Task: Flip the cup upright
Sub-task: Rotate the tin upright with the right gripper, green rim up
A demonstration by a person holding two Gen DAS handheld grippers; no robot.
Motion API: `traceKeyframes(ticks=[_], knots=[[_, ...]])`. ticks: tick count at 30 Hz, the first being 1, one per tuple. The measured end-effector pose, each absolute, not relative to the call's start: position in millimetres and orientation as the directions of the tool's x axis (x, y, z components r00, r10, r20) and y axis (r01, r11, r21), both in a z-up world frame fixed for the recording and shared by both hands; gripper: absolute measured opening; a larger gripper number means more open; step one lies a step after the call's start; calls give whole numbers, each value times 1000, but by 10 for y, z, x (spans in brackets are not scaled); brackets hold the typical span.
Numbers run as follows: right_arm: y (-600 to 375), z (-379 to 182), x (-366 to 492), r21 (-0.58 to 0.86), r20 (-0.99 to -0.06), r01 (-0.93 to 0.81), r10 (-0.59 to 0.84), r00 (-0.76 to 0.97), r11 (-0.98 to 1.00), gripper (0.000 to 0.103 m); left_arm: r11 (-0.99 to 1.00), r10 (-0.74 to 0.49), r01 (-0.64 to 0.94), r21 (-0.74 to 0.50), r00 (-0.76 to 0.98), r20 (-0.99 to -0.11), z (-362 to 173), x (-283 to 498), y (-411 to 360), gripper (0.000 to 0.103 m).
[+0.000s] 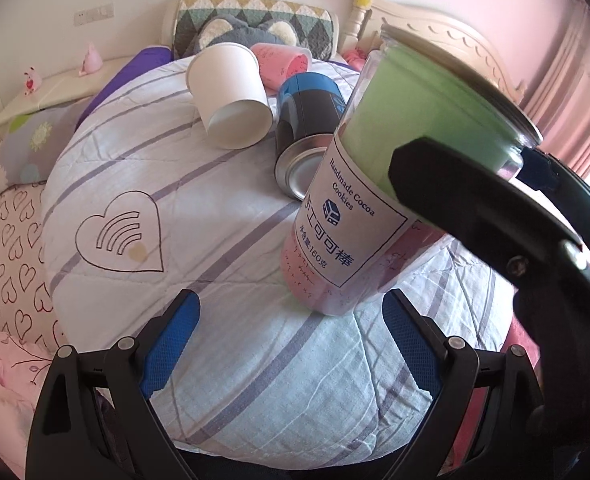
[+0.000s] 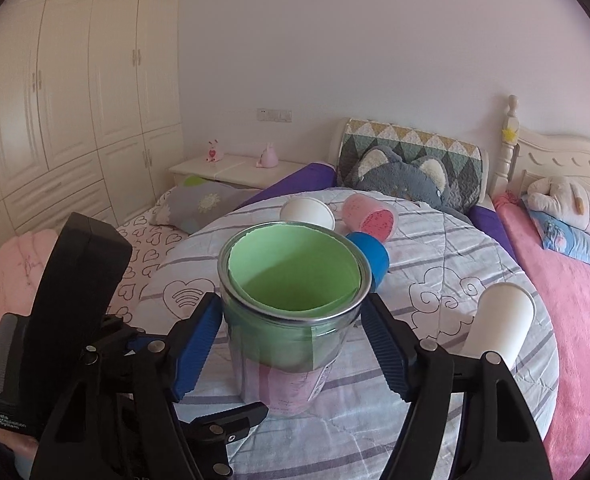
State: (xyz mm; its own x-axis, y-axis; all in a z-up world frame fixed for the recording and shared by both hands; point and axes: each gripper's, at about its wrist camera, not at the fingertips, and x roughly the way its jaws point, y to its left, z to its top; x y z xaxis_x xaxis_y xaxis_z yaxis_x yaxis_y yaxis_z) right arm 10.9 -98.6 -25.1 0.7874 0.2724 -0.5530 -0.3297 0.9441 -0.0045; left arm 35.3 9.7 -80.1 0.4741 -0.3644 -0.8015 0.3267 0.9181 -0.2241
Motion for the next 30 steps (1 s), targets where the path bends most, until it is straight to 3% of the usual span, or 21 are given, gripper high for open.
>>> traceKeyframes(ticks=[19,30], knots=[[-990,-193,-11,1,-539,-315,266,799,949,79,914,-373,342,-218,493,-786,-656,171,36,96],[-1326,9,-269,138,-493,-302,330,805,943,81,909,-378,368,-194,538,-753,-402,-115,-79,96]])
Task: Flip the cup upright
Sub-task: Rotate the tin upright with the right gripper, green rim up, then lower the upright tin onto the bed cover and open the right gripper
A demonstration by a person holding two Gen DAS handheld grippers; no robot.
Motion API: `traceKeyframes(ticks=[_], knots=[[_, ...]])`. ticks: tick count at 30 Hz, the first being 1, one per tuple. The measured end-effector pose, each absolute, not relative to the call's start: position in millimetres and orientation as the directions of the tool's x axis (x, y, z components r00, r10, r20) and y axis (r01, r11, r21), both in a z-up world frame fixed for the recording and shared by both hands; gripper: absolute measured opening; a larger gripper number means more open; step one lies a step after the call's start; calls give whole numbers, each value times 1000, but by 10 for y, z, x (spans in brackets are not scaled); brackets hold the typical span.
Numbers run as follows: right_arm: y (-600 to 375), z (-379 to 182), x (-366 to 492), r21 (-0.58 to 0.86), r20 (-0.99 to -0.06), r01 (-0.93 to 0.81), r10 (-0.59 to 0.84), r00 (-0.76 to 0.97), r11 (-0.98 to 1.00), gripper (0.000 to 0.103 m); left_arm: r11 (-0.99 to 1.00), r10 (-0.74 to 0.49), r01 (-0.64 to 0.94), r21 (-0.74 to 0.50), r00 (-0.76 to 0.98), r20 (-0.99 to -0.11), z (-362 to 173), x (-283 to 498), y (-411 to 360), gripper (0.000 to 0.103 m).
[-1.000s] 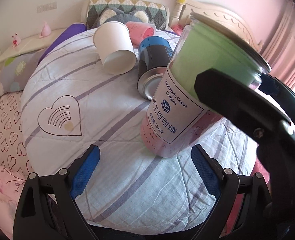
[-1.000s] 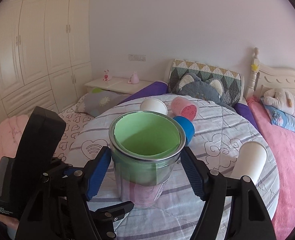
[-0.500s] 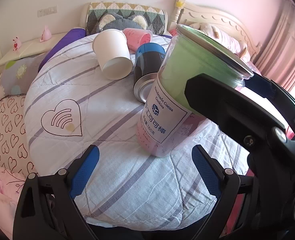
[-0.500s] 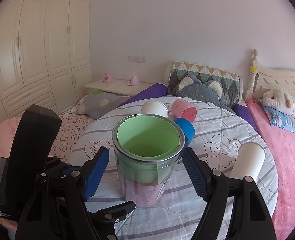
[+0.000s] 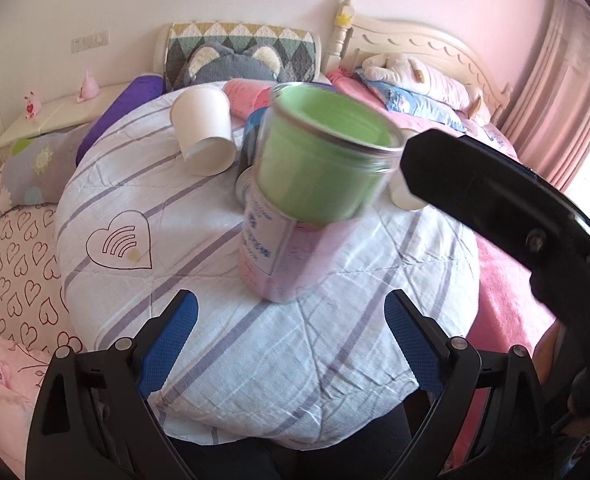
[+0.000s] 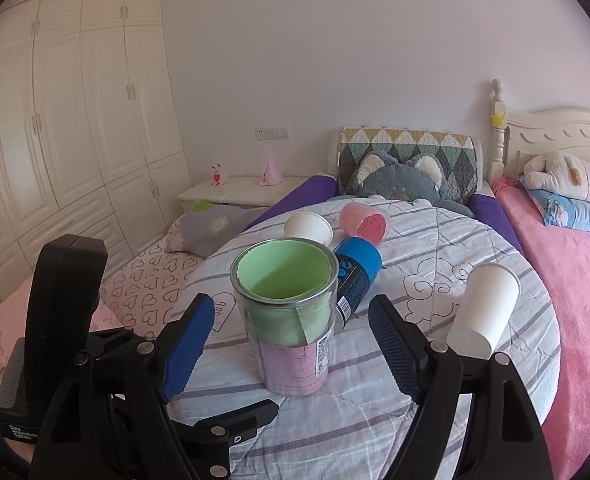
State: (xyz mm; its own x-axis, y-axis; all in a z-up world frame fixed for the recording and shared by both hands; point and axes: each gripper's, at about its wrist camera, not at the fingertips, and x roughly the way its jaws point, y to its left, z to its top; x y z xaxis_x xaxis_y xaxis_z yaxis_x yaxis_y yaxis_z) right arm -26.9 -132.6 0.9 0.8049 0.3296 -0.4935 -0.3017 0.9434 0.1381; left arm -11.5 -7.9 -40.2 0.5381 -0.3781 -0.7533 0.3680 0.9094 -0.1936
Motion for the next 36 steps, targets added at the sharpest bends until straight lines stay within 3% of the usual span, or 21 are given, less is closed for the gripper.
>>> traceKeyframes(ticks=[10,19,36], knots=[[-1815,290,-685,154,-403,-136,188,896,979,85,960,-227,280,-11,755,-615,60,-611,-201,100],[-2000,297,-835,135,-421,-22,78,904,991,86,979,-127,196,63,815,-565,192,-768,-262,102],[-2095,239,-982,92,-431,61,-16,902,994,86,989,-101,142,38,846,-523,273,-988,-292,102]])
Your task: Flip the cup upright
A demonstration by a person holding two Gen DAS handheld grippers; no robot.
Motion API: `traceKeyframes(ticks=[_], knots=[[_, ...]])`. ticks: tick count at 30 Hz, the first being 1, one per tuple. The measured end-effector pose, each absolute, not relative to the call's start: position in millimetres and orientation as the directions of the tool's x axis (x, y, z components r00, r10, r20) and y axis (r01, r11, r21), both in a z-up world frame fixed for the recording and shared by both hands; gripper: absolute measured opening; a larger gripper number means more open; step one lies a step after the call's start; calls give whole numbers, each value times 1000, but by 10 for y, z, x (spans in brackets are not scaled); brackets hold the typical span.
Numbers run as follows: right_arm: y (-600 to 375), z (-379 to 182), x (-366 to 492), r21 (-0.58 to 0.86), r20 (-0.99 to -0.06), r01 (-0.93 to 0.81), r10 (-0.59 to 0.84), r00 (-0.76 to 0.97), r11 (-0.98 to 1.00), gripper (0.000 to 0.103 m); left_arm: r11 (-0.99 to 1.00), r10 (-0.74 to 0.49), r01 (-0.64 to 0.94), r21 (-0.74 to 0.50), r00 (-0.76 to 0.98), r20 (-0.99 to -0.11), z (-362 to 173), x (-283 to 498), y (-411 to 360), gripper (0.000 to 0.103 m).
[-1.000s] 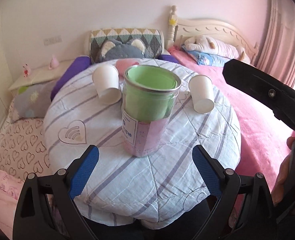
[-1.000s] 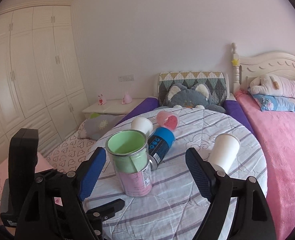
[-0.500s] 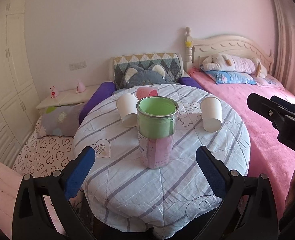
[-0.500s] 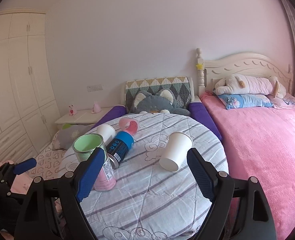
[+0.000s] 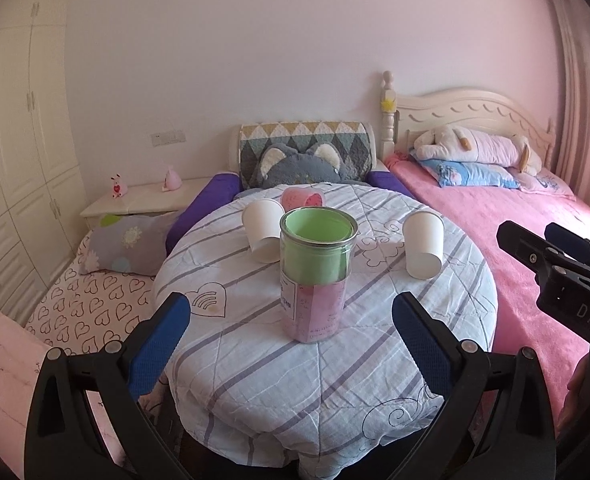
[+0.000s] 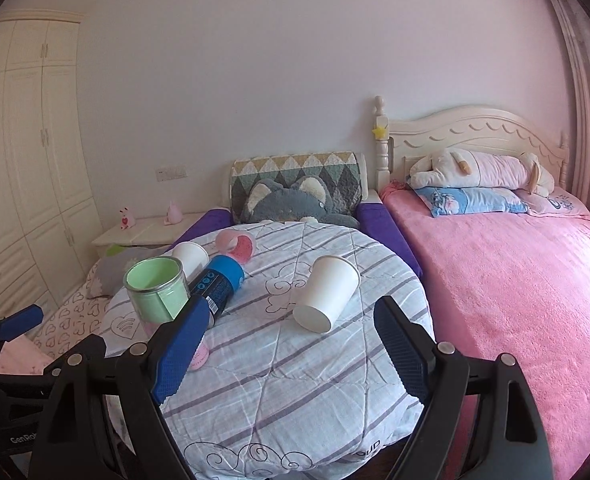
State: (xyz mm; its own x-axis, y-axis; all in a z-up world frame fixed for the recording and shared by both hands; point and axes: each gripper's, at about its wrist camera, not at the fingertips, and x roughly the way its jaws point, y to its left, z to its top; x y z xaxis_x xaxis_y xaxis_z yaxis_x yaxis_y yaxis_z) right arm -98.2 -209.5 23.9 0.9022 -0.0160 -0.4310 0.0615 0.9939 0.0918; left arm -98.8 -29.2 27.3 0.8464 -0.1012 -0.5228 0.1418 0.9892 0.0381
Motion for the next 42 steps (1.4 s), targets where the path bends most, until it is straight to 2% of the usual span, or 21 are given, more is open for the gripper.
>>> traceKeyframes(ticks=[4,12,20,42], knots=[[-2075,211,-974,94,-437,45,1,899,995,86,993,-101,122,8,857,-505,279,-1002,-244,103],[-1965,205,-1008,66,-392,-10,35,920,998,86,994,-100,106,-17,858,-504,215,-1004,-228,103],[-1943,147,-1003,94,-384,-67,99,918,993,86,999,-31,43,17,904,-425,278,-1106,-211,103],[-1979,166,-1007,110,-371,-67,103,923,992,88,998,-24,46,42,903,-429,256,-1113,-279,103]])
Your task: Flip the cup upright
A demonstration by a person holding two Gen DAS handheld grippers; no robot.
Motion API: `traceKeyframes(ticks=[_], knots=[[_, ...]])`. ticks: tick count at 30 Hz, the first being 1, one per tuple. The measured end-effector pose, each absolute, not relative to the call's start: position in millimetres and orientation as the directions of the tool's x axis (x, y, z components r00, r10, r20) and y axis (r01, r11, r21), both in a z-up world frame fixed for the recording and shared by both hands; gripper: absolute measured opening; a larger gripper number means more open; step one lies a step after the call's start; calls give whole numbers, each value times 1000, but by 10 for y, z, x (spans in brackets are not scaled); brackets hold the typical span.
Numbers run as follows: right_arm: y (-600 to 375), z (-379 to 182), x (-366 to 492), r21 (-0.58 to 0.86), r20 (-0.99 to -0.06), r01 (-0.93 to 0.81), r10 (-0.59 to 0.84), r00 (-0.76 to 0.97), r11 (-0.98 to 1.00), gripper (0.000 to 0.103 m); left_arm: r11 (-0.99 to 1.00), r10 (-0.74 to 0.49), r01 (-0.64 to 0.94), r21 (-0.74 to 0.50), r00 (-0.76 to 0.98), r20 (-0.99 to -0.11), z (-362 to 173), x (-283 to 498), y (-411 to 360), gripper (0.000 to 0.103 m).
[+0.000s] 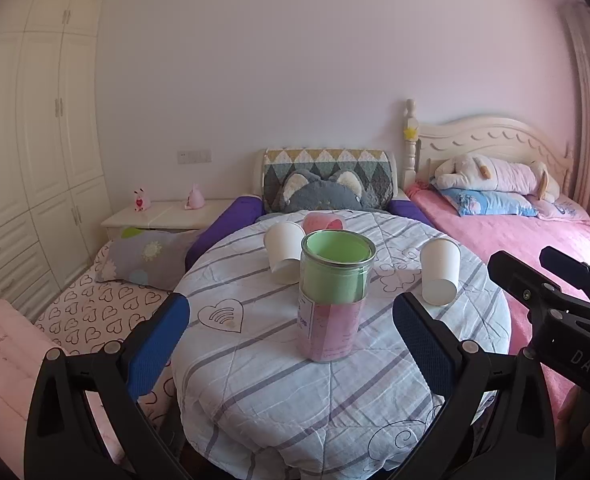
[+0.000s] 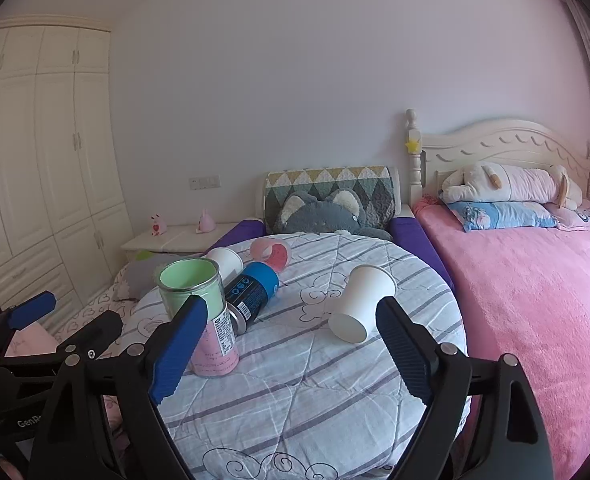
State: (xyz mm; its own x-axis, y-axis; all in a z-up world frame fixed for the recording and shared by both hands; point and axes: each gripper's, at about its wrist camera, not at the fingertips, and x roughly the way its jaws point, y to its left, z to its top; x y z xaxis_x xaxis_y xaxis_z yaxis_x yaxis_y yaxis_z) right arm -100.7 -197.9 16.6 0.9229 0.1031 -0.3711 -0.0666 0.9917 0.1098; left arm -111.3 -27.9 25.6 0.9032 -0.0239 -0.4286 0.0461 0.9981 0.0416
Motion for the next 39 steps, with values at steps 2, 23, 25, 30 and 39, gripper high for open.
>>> traceKeyframes(ticks=[2,23,25,30,39], knots=[[-1982,163,-999,109,-372,-65,102,923,992,88,998,-26,48,40,902,-431,254,-1112,-278,103],[-1996,131,-983,113,-387,-58,98,917,992,88,998,-30,52,38,893,-449,203,-1109,-289,103],[-1998,132,-984,114,-387,-59,99,917,992,88,998,-30,53,39,892,-452,201,-1109,-290,103],[-1993,128,-980,112,-377,-59,97,921,992,88,998,-54,68,15,899,-435,193,-1117,-265,103],[-1988,110,-945,108,-373,-72,108,921,992,88,998,-39,55,24,896,-443,175,-1080,-289,103]])
